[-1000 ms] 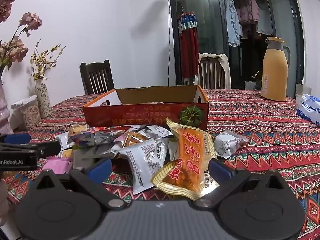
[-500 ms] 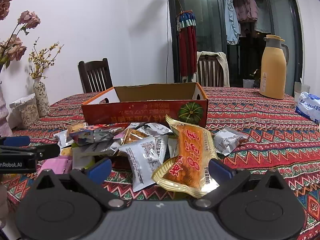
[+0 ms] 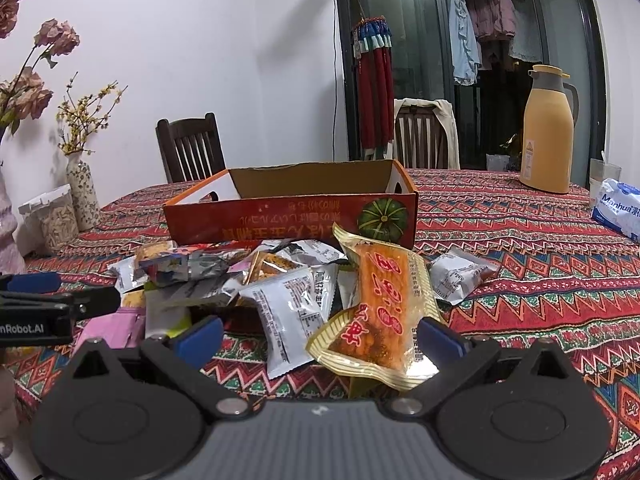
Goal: Organize snacks
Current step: 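Move both tools toward the snack pile in front of the box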
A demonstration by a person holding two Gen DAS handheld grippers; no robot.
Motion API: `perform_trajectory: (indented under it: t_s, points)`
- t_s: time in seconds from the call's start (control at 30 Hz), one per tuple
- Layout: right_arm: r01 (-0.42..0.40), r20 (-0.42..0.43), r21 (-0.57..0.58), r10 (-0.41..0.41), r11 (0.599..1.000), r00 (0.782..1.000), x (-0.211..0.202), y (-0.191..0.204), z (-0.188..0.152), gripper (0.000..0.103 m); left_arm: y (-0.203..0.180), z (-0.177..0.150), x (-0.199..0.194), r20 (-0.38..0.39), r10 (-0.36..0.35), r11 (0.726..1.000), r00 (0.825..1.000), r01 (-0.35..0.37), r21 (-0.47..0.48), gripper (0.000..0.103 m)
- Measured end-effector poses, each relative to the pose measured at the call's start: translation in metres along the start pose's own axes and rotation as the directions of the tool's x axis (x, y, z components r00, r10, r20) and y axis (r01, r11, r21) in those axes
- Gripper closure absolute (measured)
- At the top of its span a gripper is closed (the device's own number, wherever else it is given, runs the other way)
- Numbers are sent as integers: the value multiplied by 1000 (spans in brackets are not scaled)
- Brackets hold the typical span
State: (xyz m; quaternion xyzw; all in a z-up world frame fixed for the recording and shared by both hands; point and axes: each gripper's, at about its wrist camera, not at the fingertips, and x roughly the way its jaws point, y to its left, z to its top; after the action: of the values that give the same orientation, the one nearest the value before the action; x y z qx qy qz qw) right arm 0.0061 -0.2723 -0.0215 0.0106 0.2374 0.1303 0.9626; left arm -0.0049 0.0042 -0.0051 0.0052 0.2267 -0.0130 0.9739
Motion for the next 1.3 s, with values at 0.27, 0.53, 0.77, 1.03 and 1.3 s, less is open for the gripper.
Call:
perform_trajectory:
  t_s: [0.27,0.53,0.77,1.03,1.3]
  points:
    - [0,0,0,0,1000,1000,0,0,0,0,0,0,0,-1,0,1000,1000,0,-2,0]
    - [0,1,0,0,1000,1000,-1,0,0,0,0,0,0,-1,0,1000,1000,0,-2,0]
    - [0,1,0,0,1000,1000,-1,0,0,0,0,0,0,-1,1,1000,1000,-1,-2,0]
    - [1,5,-1,-1,1000,1000,-4,1,0,0,0,0,0,0,1,1000,1000,-1,-3,0]
    - [2,9,-1,-2,1000,1000,-7,1,0,0,1,-2,-1,4,0,1000,1000,0,-5,0]
